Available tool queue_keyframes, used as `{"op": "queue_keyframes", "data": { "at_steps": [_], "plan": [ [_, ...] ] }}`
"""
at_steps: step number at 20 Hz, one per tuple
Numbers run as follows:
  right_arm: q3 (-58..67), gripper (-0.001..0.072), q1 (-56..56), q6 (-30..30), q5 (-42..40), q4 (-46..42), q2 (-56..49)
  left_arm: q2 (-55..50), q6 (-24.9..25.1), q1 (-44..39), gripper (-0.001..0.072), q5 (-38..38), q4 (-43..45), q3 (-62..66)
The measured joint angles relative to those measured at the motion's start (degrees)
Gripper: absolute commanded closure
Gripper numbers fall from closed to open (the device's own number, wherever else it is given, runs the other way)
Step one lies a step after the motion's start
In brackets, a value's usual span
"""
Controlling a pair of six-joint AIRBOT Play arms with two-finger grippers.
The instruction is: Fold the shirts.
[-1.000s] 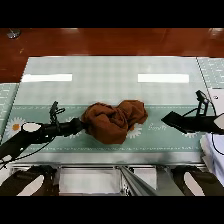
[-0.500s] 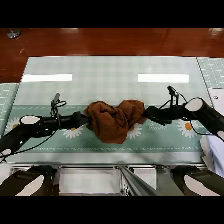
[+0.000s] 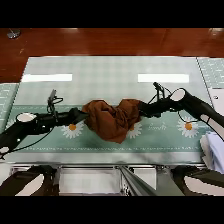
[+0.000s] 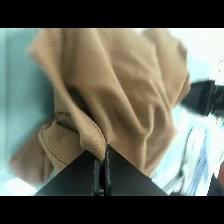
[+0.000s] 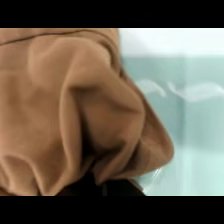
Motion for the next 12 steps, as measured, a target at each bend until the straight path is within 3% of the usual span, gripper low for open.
{"op": "queue_keyframes", "data": {
  "at_steps": [6, 12],
  "plan": [
    [22.93, 0.0682, -6.25, -1.01, 7.8, -4.83, 6.01, 5.55, 0.9, 13.46, 0.0689, -7.85, -1.36, 20.04],
    [52.68, 0.0682, -8.94, -1.2, 11.96, -7.67, 14.93, 8.22, 0.22, 18.01, 0.069, -9.31, 1.99, 51.58]
  ]
}}
